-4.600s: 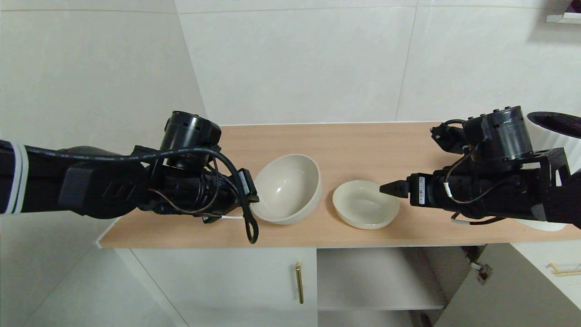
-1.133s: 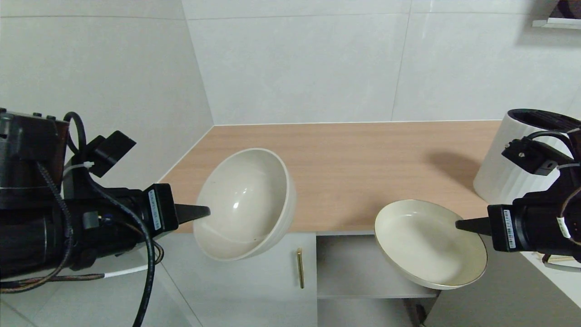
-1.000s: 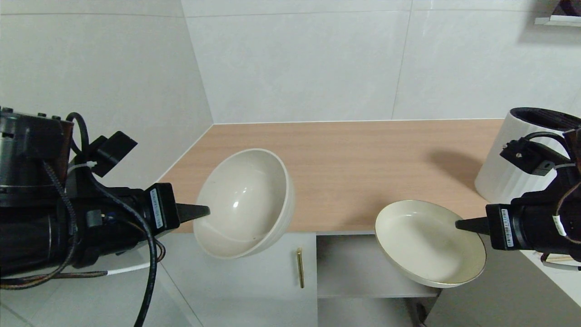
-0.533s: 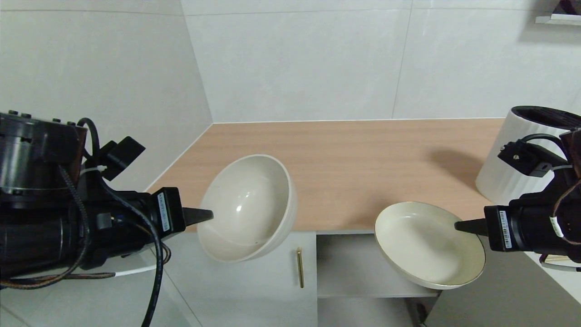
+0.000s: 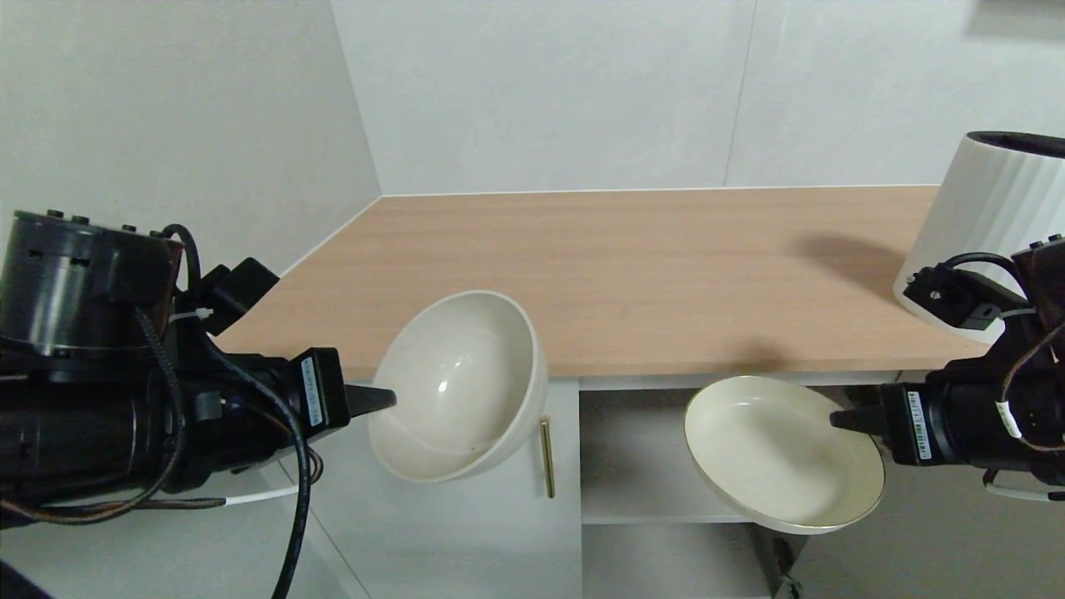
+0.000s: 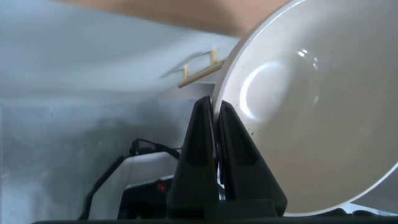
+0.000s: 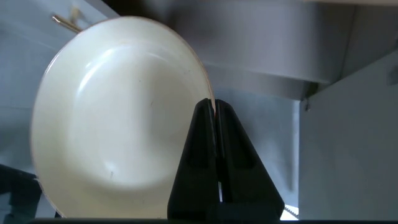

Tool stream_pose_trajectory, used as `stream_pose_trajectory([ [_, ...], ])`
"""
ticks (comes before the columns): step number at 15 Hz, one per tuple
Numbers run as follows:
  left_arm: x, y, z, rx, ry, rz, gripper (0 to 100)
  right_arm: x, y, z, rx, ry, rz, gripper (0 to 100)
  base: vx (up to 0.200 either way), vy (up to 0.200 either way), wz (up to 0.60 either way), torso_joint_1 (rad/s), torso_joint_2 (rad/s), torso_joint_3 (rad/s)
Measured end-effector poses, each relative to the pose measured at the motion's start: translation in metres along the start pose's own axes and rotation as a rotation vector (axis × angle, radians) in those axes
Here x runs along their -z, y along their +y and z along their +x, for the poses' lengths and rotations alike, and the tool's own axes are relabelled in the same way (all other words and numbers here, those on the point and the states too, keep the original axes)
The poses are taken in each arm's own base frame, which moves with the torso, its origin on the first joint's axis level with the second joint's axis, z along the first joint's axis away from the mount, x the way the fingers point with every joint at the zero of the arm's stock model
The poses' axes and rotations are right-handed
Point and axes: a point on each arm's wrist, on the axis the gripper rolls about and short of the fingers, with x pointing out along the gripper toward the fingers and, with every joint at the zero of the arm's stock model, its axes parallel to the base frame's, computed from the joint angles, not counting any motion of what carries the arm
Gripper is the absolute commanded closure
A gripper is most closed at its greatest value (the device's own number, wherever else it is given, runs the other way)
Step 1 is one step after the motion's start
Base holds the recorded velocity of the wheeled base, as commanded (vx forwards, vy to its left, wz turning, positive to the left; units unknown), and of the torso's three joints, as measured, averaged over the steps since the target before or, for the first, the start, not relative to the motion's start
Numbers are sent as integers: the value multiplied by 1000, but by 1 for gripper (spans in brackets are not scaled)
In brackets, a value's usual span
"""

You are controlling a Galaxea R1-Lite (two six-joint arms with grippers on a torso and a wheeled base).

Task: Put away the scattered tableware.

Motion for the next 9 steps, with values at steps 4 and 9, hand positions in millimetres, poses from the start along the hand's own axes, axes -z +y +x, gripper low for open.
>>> stream_pose_trajectory([
  [4, 0, 0, 2, -3, 5, 0, 100, 0, 0, 1, 1, 5, 0, 100, 0, 0, 0, -160, 460, 295],
  [9, 0, 0, 2, -4, 6, -1, 100, 2, 0, 3, 1, 12, -13, 100, 0, 0, 0, -120, 451, 321],
])
